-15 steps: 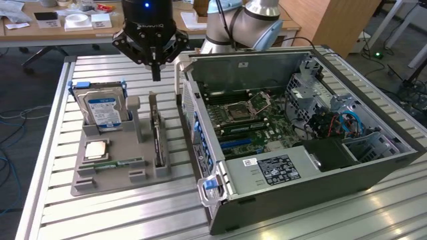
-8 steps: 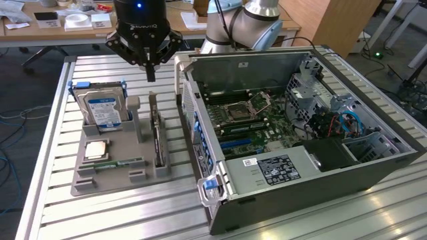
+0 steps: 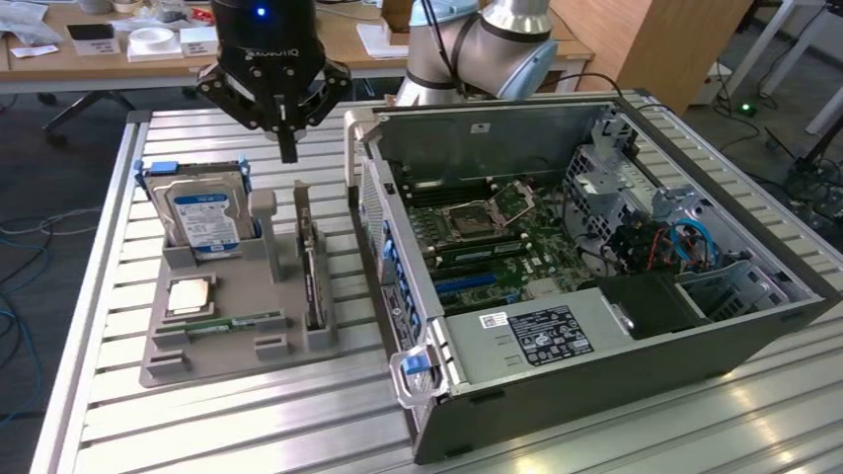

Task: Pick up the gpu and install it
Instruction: 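Reach for the gpu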

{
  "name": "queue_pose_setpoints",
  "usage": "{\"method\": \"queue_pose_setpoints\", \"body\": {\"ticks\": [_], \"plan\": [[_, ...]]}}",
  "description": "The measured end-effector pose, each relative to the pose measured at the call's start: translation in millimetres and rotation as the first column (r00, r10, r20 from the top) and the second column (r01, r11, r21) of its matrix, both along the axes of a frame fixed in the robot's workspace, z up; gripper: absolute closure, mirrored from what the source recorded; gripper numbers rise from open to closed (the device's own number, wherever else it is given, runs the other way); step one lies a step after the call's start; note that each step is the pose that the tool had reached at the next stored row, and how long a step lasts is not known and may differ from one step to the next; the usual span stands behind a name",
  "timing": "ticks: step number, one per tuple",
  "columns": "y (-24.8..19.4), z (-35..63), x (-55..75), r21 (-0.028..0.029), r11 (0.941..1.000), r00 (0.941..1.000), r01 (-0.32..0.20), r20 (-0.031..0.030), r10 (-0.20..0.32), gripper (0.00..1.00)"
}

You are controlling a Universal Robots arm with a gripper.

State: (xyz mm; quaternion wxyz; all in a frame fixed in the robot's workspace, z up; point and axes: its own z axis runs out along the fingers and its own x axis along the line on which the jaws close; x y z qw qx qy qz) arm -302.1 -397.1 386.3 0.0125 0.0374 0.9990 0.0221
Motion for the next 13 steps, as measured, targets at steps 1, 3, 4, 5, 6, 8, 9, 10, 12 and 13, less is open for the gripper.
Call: {"method": "queue_pose_setpoints", "body": {"ticks": [1, 3, 4, 5, 6, 8, 9, 10, 12, 13], "plan": [[0.0, -0.1, -1.2, 0.0000, 1.0000, 1.0000, 0.000, 0.0000, 0.000, 0.89], [0.0, -0.3, -3.2, 0.0000, 1.0000, 1.0000, 0.000, 0.0000, 0.000, 0.89], [0.0, -0.3, -3.2, -0.0001, 1.0000, 1.0000, 0.000, 0.0000, 0.000, 0.89], [0.0, -0.3, -3.2, 0.0000, 1.0000, 1.0000, 0.000, 0.0000, 0.000, 0.89], [0.0, -0.3, -3.2, -0.0001, 1.0000, 1.0000, 0.000, 0.0000, 0.000, 0.89], [0.0, -0.3, -3.2, -0.0001, 1.0000, 1.0000, 0.000, -0.0001, 0.000, 0.89], [-0.2, -0.2, -3.3, -0.0002, 1.0000, 1.0000, 0.000, -0.0002, 0.000, 0.89], [-0.9, -0.2, -3.3, -0.0004, 1.0000, 1.0000, 0.000, -0.0001, 0.000, 0.89], [-4.0, -0.3, -3.3, -0.0010, 1.0000, 1.0000, 0.000, 0.0000, 0.000, 0.89], [-6.0, -0.3, -3.2, -0.0013, 1.0000, 1.0000, 0.000, -0.0001, 0.000, 0.89]]}}
